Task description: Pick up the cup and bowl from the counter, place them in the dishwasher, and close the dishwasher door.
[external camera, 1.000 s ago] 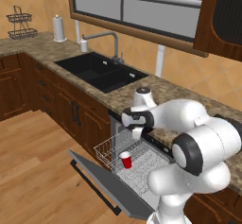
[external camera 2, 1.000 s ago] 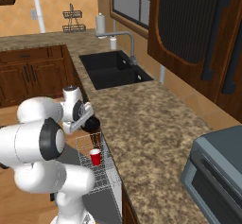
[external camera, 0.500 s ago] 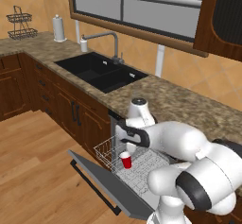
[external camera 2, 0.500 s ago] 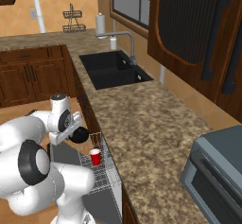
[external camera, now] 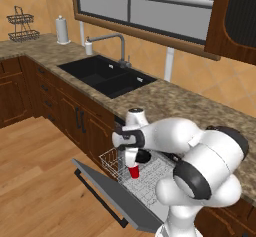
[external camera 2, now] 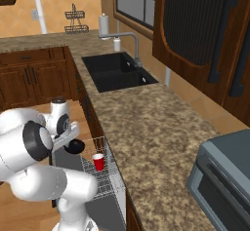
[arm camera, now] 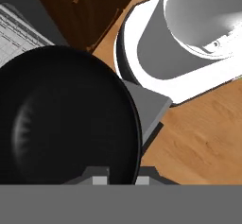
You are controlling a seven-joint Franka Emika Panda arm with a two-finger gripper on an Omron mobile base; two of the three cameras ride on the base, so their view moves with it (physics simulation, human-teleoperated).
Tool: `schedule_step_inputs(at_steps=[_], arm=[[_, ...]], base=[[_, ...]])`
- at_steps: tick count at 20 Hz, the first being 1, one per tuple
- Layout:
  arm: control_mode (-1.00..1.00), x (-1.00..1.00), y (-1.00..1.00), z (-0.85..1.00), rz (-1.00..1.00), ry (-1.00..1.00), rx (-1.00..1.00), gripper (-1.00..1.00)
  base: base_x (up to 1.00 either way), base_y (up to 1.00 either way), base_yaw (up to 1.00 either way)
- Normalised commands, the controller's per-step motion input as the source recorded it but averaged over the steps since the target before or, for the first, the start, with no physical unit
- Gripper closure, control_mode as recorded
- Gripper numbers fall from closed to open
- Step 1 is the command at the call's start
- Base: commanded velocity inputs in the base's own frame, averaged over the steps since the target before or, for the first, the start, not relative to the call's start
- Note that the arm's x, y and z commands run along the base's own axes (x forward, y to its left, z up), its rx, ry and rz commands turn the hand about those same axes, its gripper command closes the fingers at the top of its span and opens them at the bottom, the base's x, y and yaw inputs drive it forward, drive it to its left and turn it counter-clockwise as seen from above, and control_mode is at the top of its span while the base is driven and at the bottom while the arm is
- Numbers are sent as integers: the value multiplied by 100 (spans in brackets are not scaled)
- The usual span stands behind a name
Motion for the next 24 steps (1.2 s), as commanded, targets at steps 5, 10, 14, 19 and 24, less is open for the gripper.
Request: schedule_step_inputs(at_steps=[5,10,14,19,24], arm=[[-100,17,26,-33,0,7,-7,100],[-100,33,3,-23,0,1,-7,100],[-100,54,0,-2,0,2,-5,100],[-100,42,16,-1,6,6,-9,100],[-100,12,13,-16,13,6,-15,100]], base=[[0,0,0],[0,0,0],[0,0,0],[0,0,0],[0,0,0]])
